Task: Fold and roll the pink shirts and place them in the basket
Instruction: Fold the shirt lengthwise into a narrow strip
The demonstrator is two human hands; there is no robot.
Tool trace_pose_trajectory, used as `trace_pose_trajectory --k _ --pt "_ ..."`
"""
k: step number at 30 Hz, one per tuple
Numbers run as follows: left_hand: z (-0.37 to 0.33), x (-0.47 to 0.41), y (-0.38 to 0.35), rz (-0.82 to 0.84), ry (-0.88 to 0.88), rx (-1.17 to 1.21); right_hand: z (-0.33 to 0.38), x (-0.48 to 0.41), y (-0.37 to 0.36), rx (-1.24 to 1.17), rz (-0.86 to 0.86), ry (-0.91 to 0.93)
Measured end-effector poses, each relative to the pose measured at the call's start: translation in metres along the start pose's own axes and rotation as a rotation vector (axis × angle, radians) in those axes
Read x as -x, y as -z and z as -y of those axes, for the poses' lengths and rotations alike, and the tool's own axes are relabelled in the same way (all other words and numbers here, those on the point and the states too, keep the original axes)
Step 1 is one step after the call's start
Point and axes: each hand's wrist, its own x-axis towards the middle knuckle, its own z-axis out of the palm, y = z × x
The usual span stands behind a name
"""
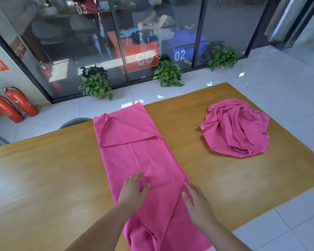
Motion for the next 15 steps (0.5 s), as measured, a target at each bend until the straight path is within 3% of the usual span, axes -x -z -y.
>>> trace_pose_trajectory --k 7,15 --pt "0.035 0.049 0.000 0.041 -0.005 -0.010 0.013 0.035 -0.024 0.183 -0.035 -0.007" --pt "0.040 0.059 0.003 0.121 0.109 0.176 0.015 0.091 -0.051 0.168 -0.046 -0.078"
